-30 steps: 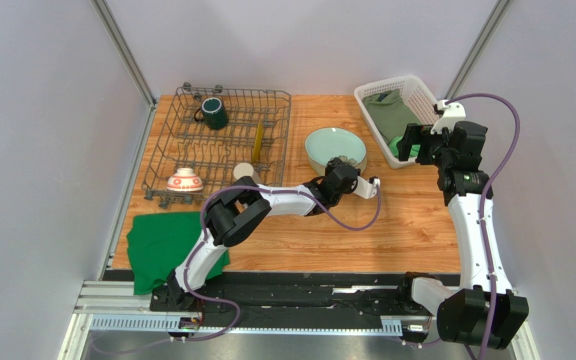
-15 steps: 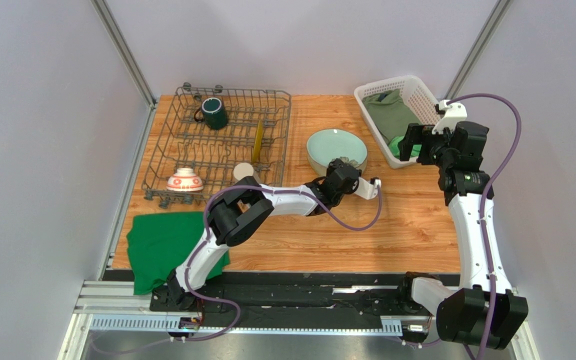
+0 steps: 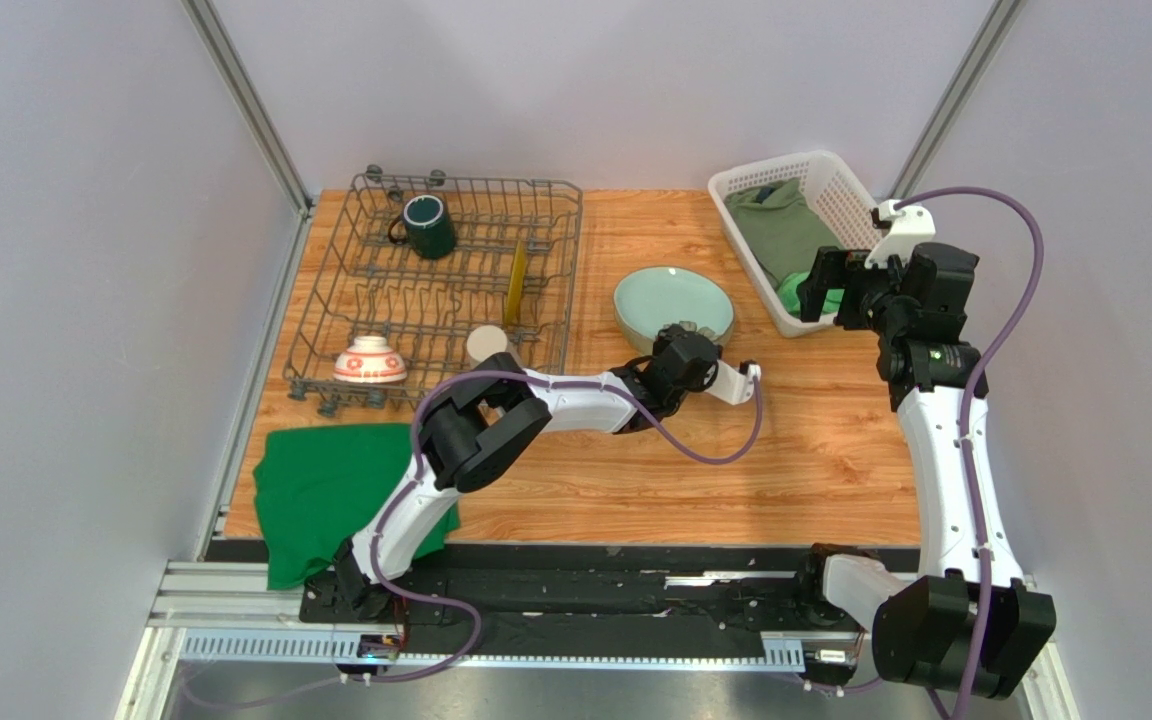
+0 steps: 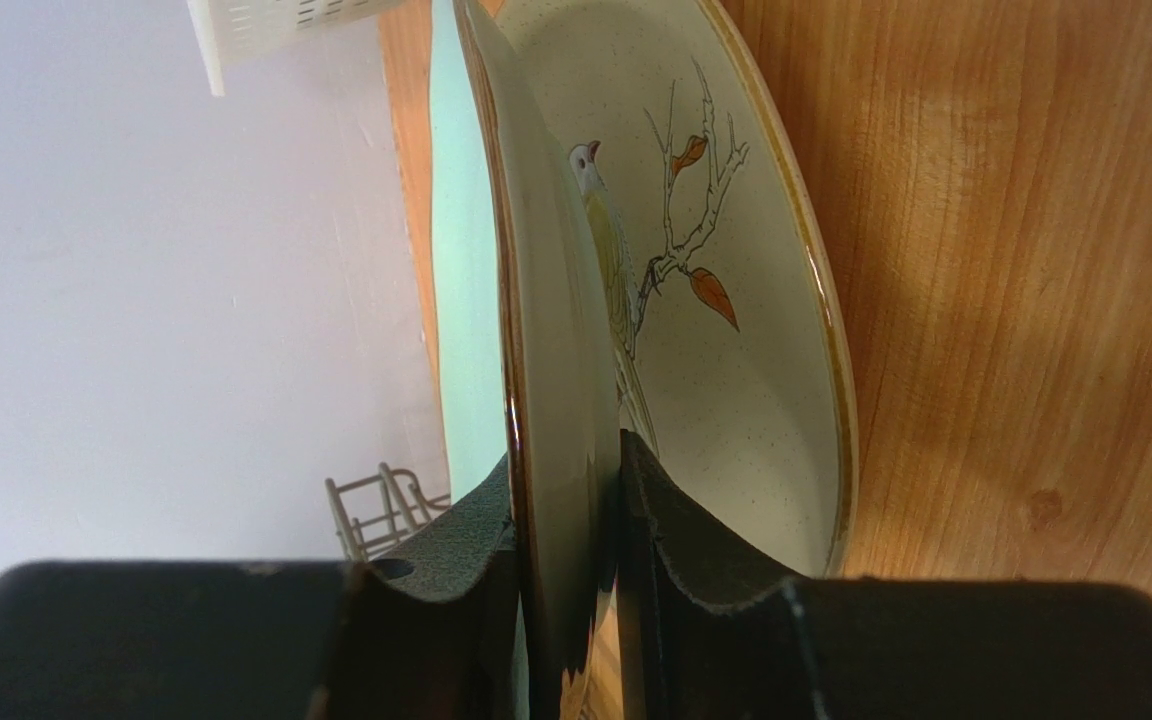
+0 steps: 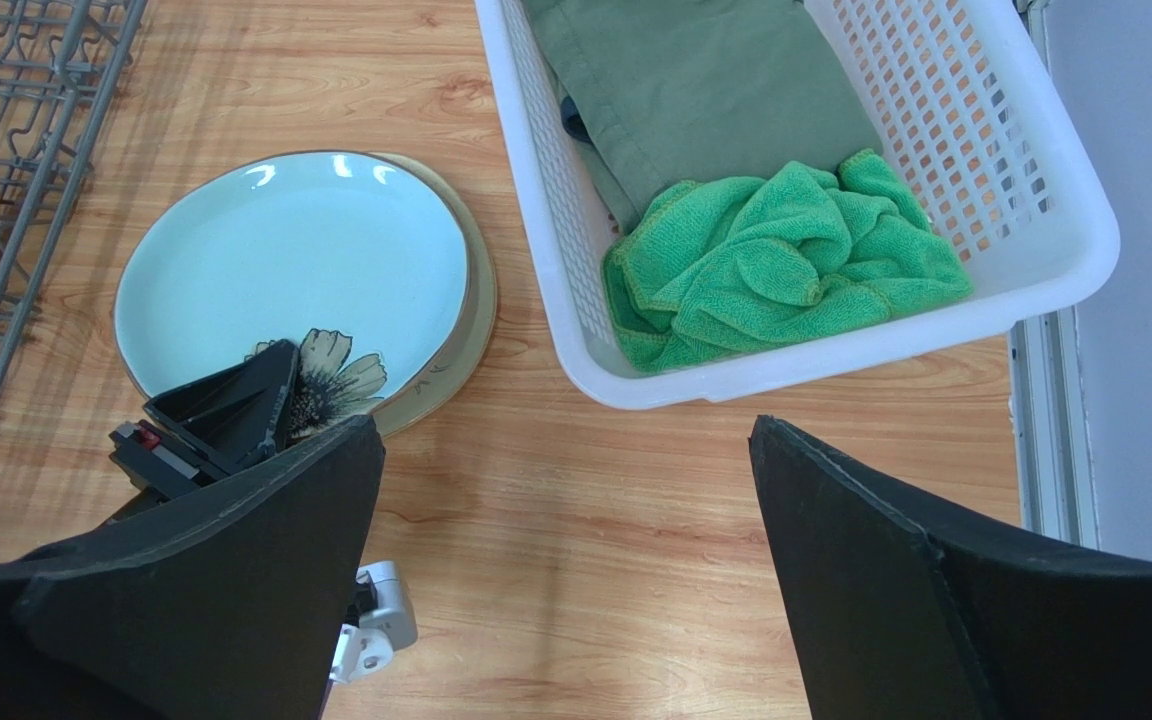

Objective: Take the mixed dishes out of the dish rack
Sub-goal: Place the plate at the center of the board.

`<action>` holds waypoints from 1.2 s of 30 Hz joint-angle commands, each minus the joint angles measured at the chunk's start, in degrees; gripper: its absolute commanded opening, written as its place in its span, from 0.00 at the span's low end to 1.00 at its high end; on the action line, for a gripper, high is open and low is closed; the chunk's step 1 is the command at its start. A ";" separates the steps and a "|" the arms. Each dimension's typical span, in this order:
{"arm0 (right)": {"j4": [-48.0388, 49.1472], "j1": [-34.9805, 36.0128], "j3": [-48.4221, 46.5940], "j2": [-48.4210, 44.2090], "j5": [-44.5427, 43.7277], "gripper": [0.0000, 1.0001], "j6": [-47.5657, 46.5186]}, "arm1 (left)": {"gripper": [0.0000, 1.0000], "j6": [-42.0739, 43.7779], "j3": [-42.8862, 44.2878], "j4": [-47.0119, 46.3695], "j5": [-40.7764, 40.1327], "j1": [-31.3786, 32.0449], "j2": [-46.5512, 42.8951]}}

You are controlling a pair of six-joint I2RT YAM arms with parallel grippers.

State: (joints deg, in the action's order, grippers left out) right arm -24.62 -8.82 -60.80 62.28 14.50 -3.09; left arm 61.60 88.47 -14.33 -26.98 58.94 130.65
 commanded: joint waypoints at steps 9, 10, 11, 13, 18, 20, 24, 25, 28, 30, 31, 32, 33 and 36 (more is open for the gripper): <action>0.89 -0.67 -0.99 -0.41 0.53 0.99 -0.07 | 0.13 -0.34 3.82 -4.57 -1.05 0.65 -0.84; 0.89 -0.67 -0.99 -0.49 0.61 0.99 -0.07 | 0.13 -0.43 3.82 -4.13 -0.88 0.65 -0.84; 0.89 -0.76 -0.99 -0.49 0.62 0.99 0.02 | 0.14 -0.43 3.82 -4.13 -0.97 0.65 -0.84; 0.89 -0.76 -0.99 -0.49 0.70 0.99 0.02 | 0.16 -0.61 3.82 -3.52 -0.62 0.65 -0.83; 0.89 -0.85 -0.90 -0.50 0.88 0.99 0.10 | 0.19 -0.70 3.91 -3.16 -0.44 0.65 -0.57; 0.89 -0.94 -0.90 -0.58 0.97 0.99 0.10 | 0.21 -0.61 4.08 -3.16 -0.44 0.65 -0.57; 0.89 -1.02 -0.90 -0.50 1.05 0.99 0.10 | 0.28 -0.87 4.08 -2.64 -0.35 0.65 -0.48; 0.89 -0.94 -0.99 -0.58 1.05 0.99 0.10 | 0.28 -0.87 4.08 -2.64 -0.26 0.65 -0.40; 0.89 -1.02 -0.90 -0.67 1.05 0.99 0.10 | 0.30 -1.05 4.08 -2.11 -0.09 0.65 -0.48; 0.89 -1.02 -0.90 -0.76 1.05 0.99 0.19 | 0.32 -1.22 4.26 -1.49 0.09 0.65 -0.57; 0.89 -1.11 -0.90 -0.76 1.14 0.99 0.19 | 0.32 -1.22 4.17 -1.23 0.17 0.65 -0.57; 0.89 -1.11 -0.90 -0.67 1.14 0.99 0.28 | 0.33 -1.22 4.26 -0.97 0.26 0.65 -0.66; 0.80 -1.11 -0.90 -0.67 1.14 0.99 0.19 | 0.34 -1.40 4.35 -0.44 0.44 0.65 -0.66; 0.89 -1.11 -0.90 -0.58 1.14 0.99 0.28 | 0.38 -2.27 4.70 2.01 1.14 0.74 -1.10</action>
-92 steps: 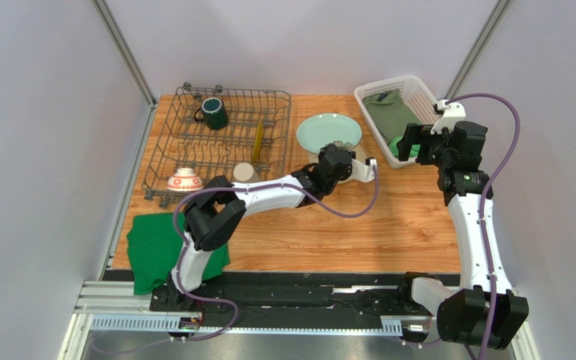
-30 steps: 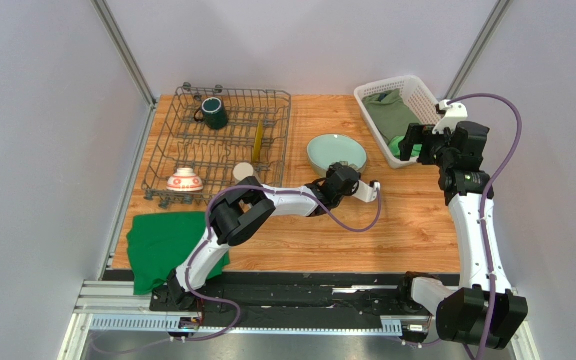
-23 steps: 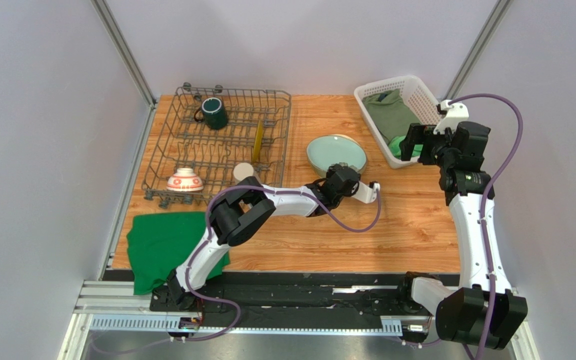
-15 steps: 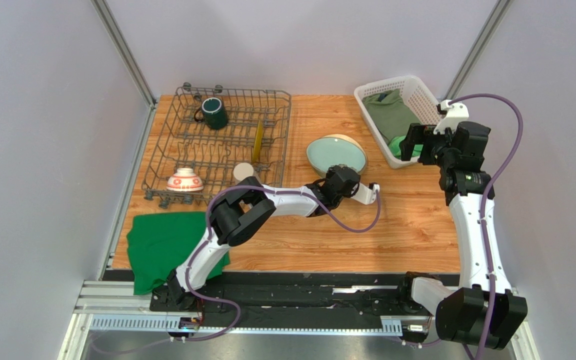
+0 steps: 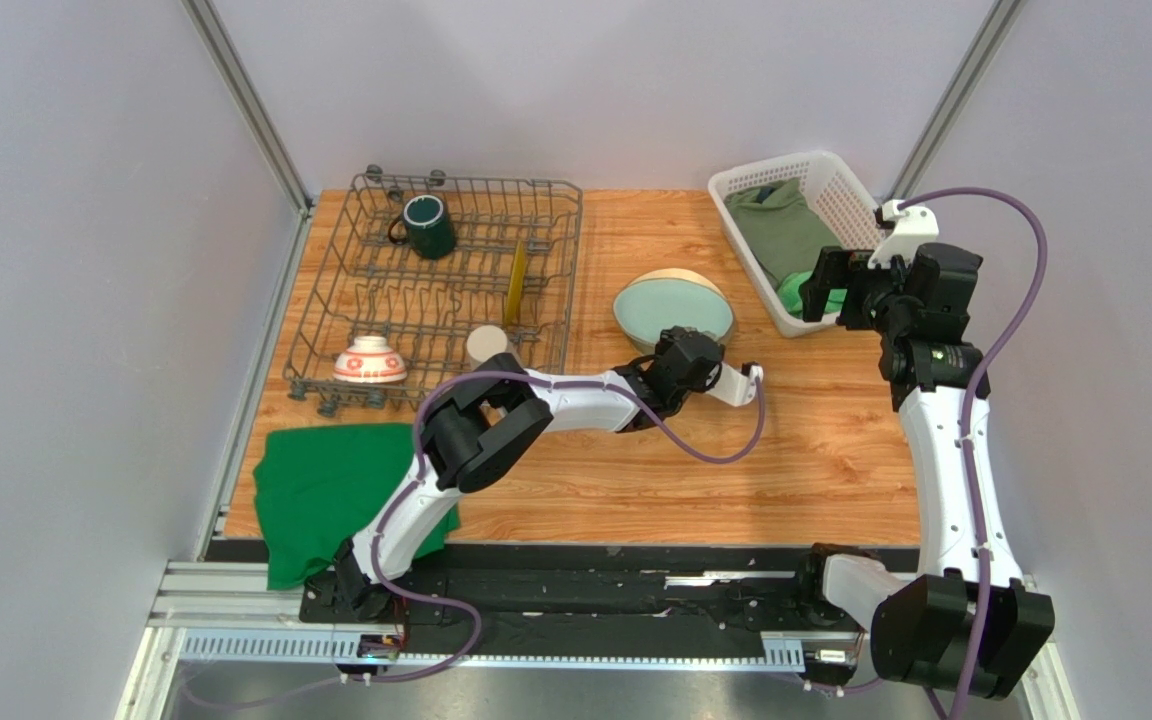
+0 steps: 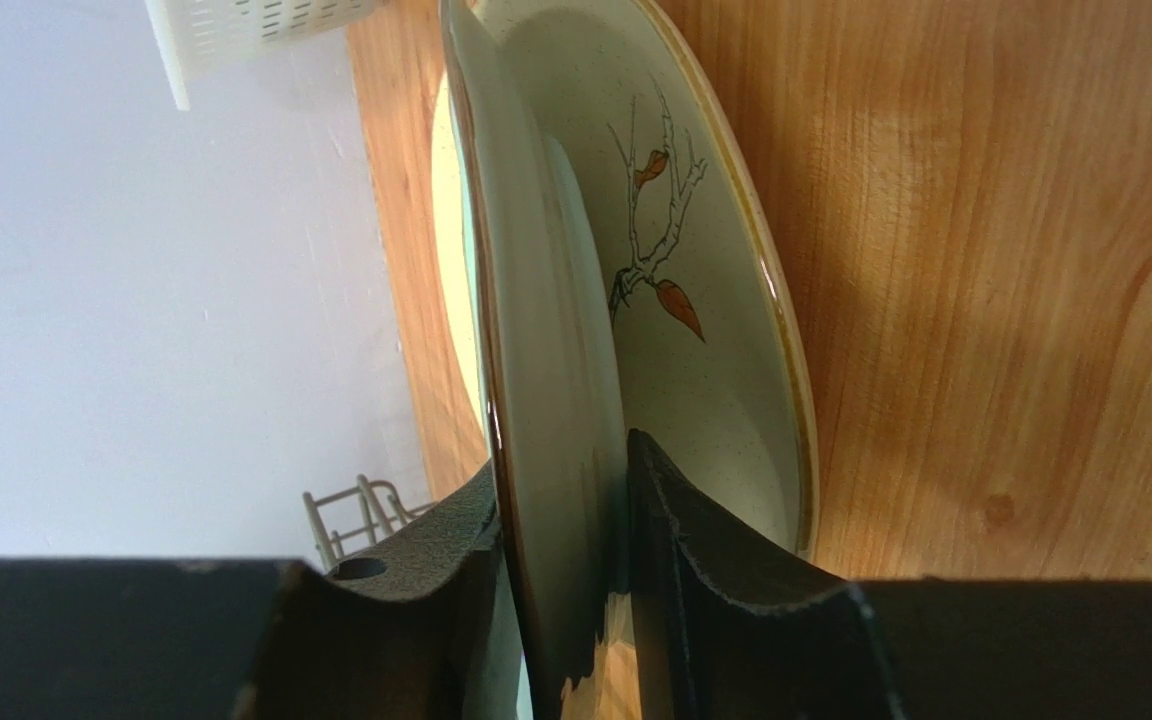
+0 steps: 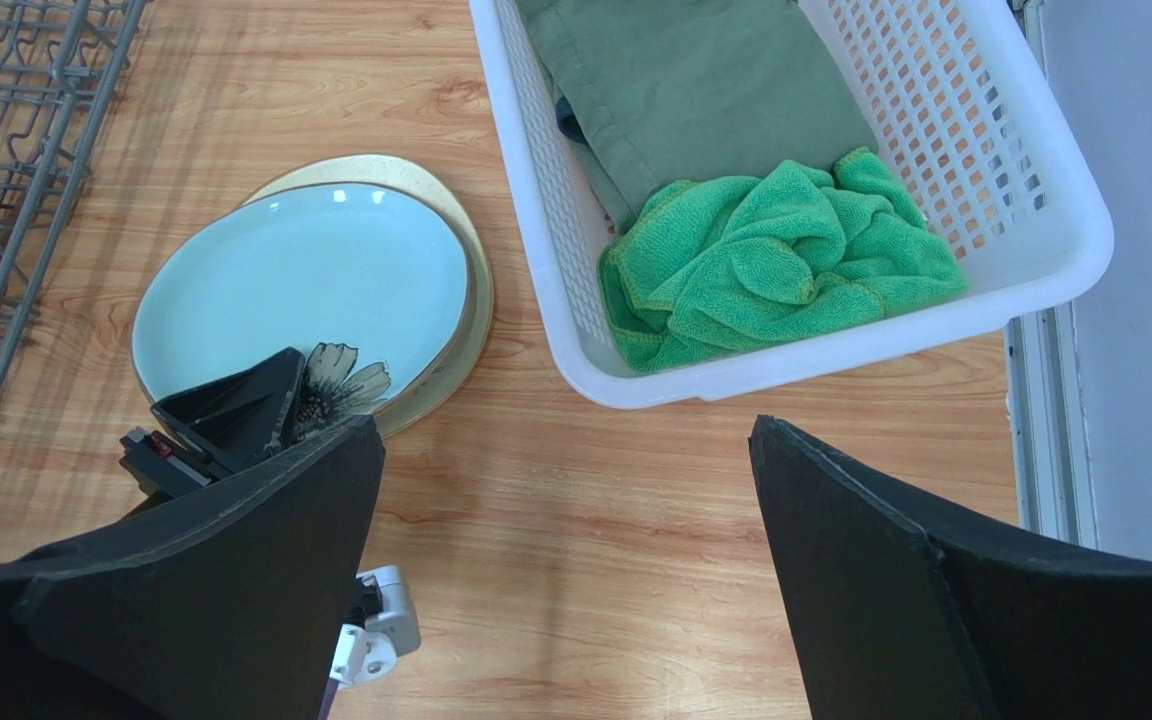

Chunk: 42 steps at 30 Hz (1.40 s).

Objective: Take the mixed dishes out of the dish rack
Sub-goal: Place the plate at the center of the board.

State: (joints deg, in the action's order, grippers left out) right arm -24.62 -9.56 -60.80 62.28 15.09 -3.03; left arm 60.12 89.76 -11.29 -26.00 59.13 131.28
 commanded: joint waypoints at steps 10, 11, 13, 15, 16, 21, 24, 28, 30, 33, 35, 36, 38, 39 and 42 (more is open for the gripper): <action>0.89 -0.46 -0.99 -0.58 0.55 0.99 0.13 | 0.44 -3.60 6.30 9.87 3.93 0.54 -2.70; 0.89 -0.46 -0.91 -0.67 0.55 0.99 0.13 | 0.44 -3.78 6.57 10.93 4.20 0.54 -2.70; 0.89 -0.46 -0.90 -0.58 0.46 0.99 0.13 | 0.44 -3.95 7.01 12.95 5.17 0.54 -2.79; 0.89 -0.37 -0.90 -0.58 0.46 0.99 0.13 | 0.44 -4.13 7.27 14.27 5.69 0.54 -2.79; 0.89 -0.46 -0.90 -0.58 0.55 0.99 0.04 | 0.44 -4.13 7.36 14.54 5.87 0.54 -2.70; 0.89 -0.46 -0.90 -0.49 0.55 0.99 0.13 | 0.44 -4.31 7.63 15.86 6.31 0.54 -2.87; 0.98 -0.37 -0.82 -0.32 0.55 0.99 0.13 | 0.44 -4.83 7.80 16.65 6.92 0.54 -3.49; 0.89 -0.46 -0.82 -0.32 0.55 0.99 0.13 | 0.44 -5.27 8.15 17.97 7.28 0.54 -4.19; 0.89 -0.46 -0.82 -0.32 0.55 0.99 0.13 | 0.44 -5.27 8.33 18.76 7.37 0.46 -4.54; 0.98 -0.46 -0.82 -0.14 0.55 0.99 0.13 | 0.44 -5.45 8.77 19.99 7.80 0.46 -5.33; 0.80 -0.46 -0.82 -0.23 0.55 0.99 0.04 | 0.44 -5.97 9.12 21.56 8.42 0.54 -5.69; 0.89 -0.46 -0.82 -0.14 0.55 0.99 -0.05 | 0.44 -6.06 9.56 22.18 8.68 0.54 -5.86; 0.98 -0.46 -0.82 -0.23 0.55 0.99 -0.05 | 0.44 -6.33 9.91 23.67 9.12 0.54 -6.21; 0.89 -0.46 -0.90 -0.23 0.55 0.99 -0.05 | 0.44 -6.33 10.09 24.03 9.30 0.46 -6.56; 0.98 -0.54 -0.82 -0.14 0.55 0.99 -0.05 | 0.44 -6.24 10.18 25.35 9.74 0.46 -6.92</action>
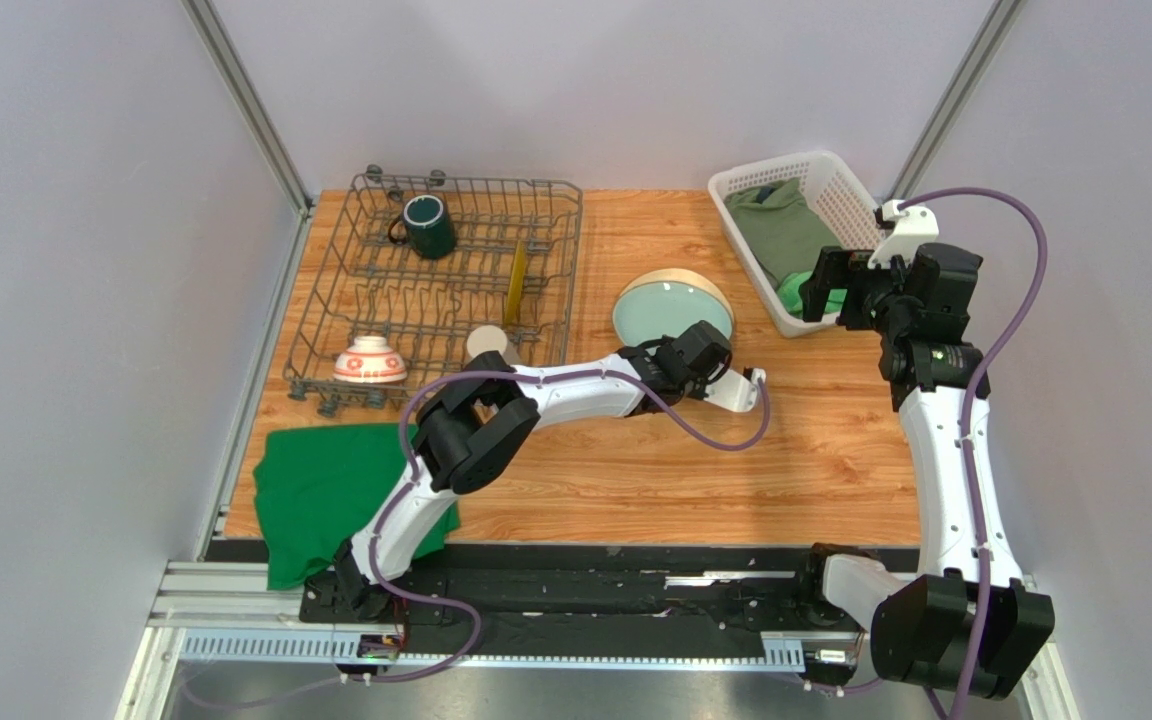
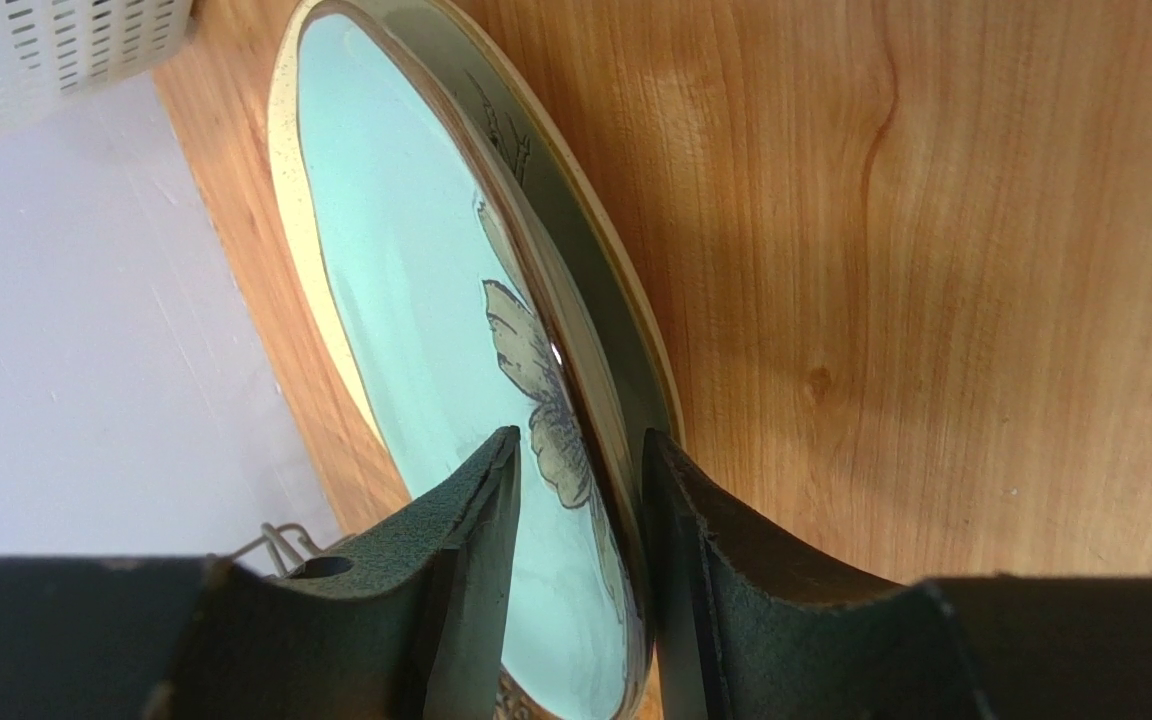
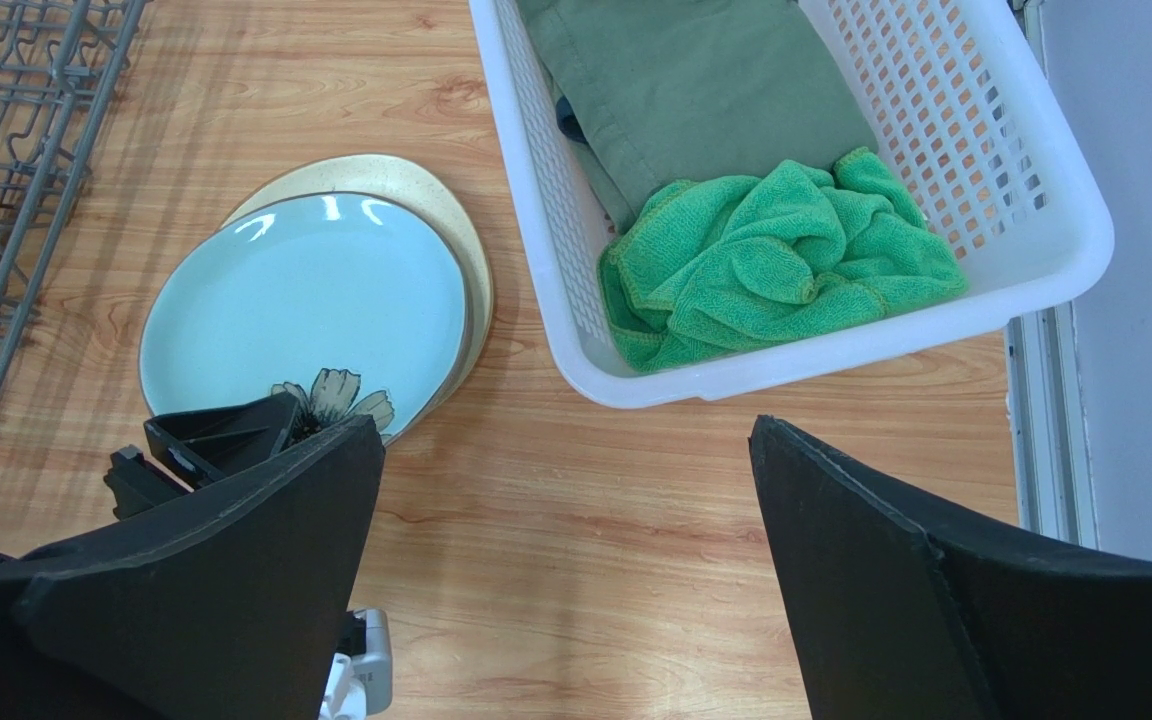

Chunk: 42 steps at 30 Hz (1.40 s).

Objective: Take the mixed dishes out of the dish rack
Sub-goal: Place the plate at the center of the board.

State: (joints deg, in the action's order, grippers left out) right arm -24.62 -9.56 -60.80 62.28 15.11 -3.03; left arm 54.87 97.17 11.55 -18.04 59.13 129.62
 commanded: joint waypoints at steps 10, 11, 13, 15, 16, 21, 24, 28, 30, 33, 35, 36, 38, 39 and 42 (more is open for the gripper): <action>0.98 -0.46 -0.82 -0.32 0.35 0.99 -0.05 | 0.43 -0.82 4.52 6.46 2.31 0.46 -4.82; 0.98 -0.54 -0.82 -0.32 0.35 0.99 -0.05 | 0.43 -0.91 4.52 6.55 2.48 0.46 -4.90; 0.89 -0.54 -0.82 -0.23 0.35 0.99 -0.14 | 0.43 -0.99 4.70 6.99 2.57 0.46 -4.91; 0.80 -0.55 -0.82 -0.23 0.35 0.99 -0.14 | 0.43 -0.99 4.70 7.17 2.66 0.46 -4.91; 0.89 -0.55 -0.82 -0.23 0.35 0.99 -0.14 | 0.43 -0.99 4.70 7.26 2.66 0.46 -4.91; 0.98 -0.55 -0.82 -0.23 0.35 0.99 -0.14 | 0.43 -1.08 5.75 8.57 3.19 0.37 -4.99; 0.89 -0.63 -0.82 -0.32 0.35 0.99 -0.14 | 0.43 -0.99 6.54 9.28 3.54 0.37 -4.82; 0.89 -0.55 -0.82 -0.40 0.35 0.99 -0.14 | 0.43 -0.64 7.69 10.16 3.63 0.28 -4.20; 0.89 -0.63 -0.82 -0.41 0.35 0.99 -0.14 | 0.43 -0.47 8.30 10.51 3.63 0.19 -3.85; 0.98 -0.72 -0.82 -0.49 0.35 0.99 -0.05 | 0.43 -0.38 8.48 10.51 3.63 0.19 -3.50; 0.98 -0.72 -0.82 -0.49 0.35 0.99 -0.14 | 0.43 -0.29 8.65 10.68 3.72 0.19 -3.32; 0.98 -0.72 -0.82 -0.41 0.44 0.99 -0.14 | 0.43 -0.20 8.74 10.60 3.54 0.11 -3.15; 0.89 -0.72 -0.82 -0.58 0.44 0.99 -0.14 | 0.43 -0.12 9.01 10.60 3.63 0.10 -2.71; 0.89 -0.72 -0.82 -0.50 0.44 0.99 -0.14 | 0.43 -0.12 9.09 10.77 3.63 0.02 -2.53; 0.98 -0.81 -0.82 -0.49 0.44 0.99 -0.14 | 0.43 -0.03 9.36 11.12 3.80 -0.07 -2.10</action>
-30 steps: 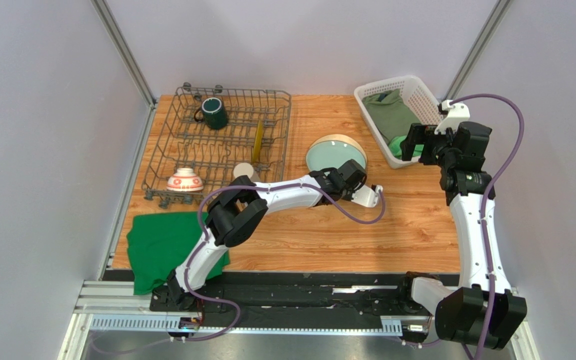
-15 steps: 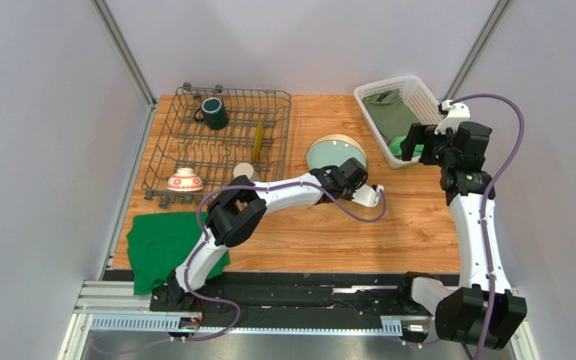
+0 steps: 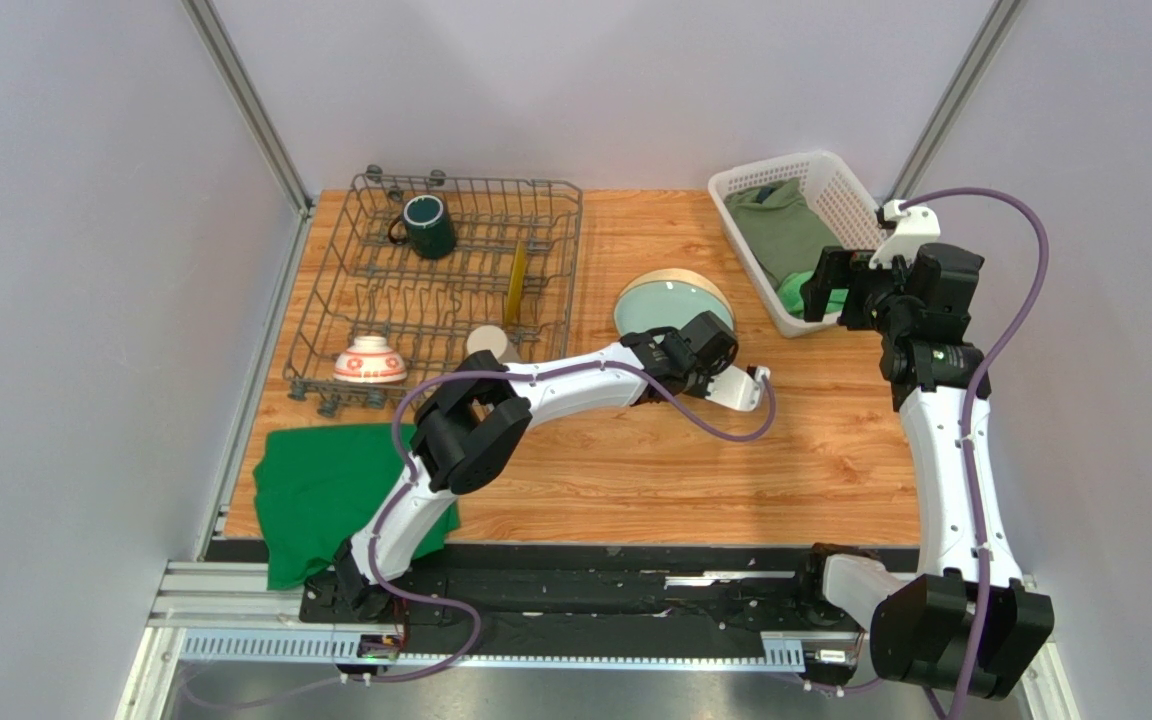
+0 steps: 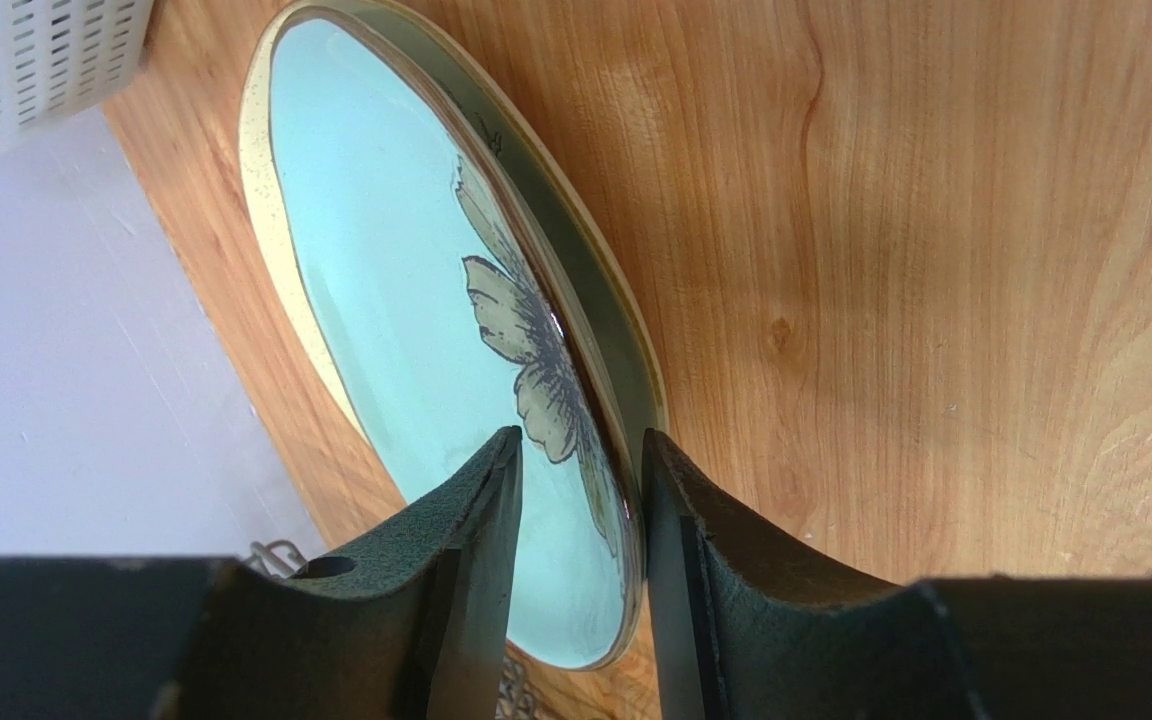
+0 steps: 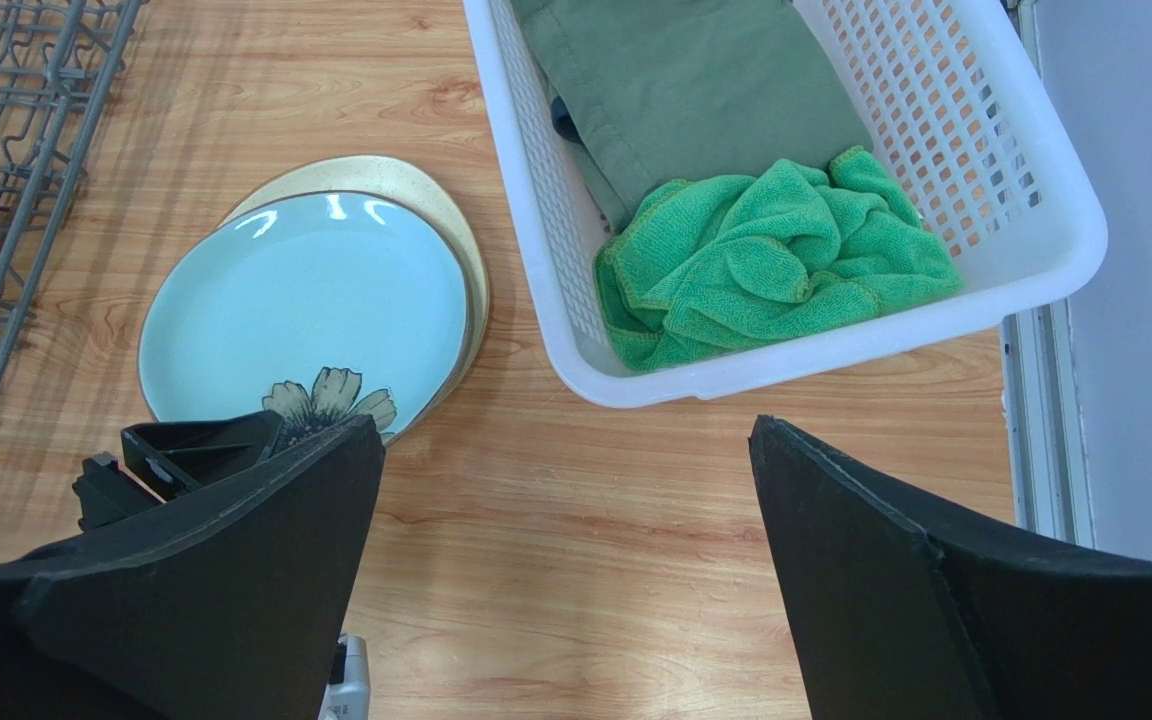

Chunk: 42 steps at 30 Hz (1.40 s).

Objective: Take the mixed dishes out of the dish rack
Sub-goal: Place the plate at the center of the board.

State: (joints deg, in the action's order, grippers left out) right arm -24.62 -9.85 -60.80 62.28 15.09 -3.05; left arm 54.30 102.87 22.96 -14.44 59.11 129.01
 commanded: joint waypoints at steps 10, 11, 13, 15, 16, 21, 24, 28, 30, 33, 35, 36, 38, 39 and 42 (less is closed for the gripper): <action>0.98 -0.52 -0.73 -0.32 0.47 0.99 -0.12 | 0.43 0.28 5.76 2.26 2.74 -0.84 -0.25; 0.98 -0.52 -0.73 -0.23 0.46 0.99 -0.12 | 0.43 0.28 5.85 2.70 2.92 -0.93 -0.25; 0.98 -0.61 -0.73 -0.14 0.46 0.99 -0.12 | 0.43 0.36 5.85 2.70 3.01 -0.93 -0.08; 0.98 -0.53 -0.73 -0.23 0.55 0.99 -0.12 | 0.43 0.37 5.94 2.88 3.10 -1.10 0.01; 0.98 -0.52 -0.73 -0.14 0.55 0.99 -0.12 | 0.43 0.45 5.94 2.97 3.27 -1.10 0.10; 0.98 -0.53 -0.73 -0.14 0.55 0.99 -0.12 | 0.43 0.45 5.76 3.41 3.71 -1.10 0.45; 0.98 -0.61 -0.73 -0.05 0.55 0.99 -0.12 | 0.43 0.54 5.68 3.41 3.71 -1.10 0.72; 0.98 -0.61 -0.73 -0.14 0.55 0.99 -0.12 | 0.43 0.54 5.59 3.84 3.98 -1.10 0.98; 0.98 -0.61 -0.73 -0.14 0.47 0.99 -0.12 | 0.43 0.54 5.50 3.76 4.15 -1.10 1.07; 0.98 -0.61 -0.73 -0.05 0.46 0.99 -0.12 | 0.43 0.72 5.59 4.20 4.33 -1.10 1.24; 0.98 -0.70 -0.73 -0.14 0.46 0.99 -0.12 | 0.43 0.80 5.59 4.72 4.77 -1.10 1.24; 0.98 -0.61 -0.73 -0.14 0.46 0.99 -0.12 | 0.43 0.80 5.59 4.99 4.94 -1.10 1.33; 0.98 -0.70 -0.73 -0.14 0.46 0.99 -0.12 | 0.43 0.80 5.68 5.69 5.21 -1.10 1.33; 0.98 -0.61 -0.73 -0.14 0.46 0.99 -0.12 | 0.43 0.89 5.85 6.04 5.56 -1.10 1.33; 0.89 -0.61 -0.73 -0.14 0.46 0.99 -0.12 | 0.43 1.07 6.03 6.39 5.65 -1.10 1.59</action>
State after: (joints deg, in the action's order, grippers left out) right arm -24.62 -10.22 -60.80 62.28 15.11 -3.05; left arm 54.48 105.75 28.84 -10.04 58.35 130.17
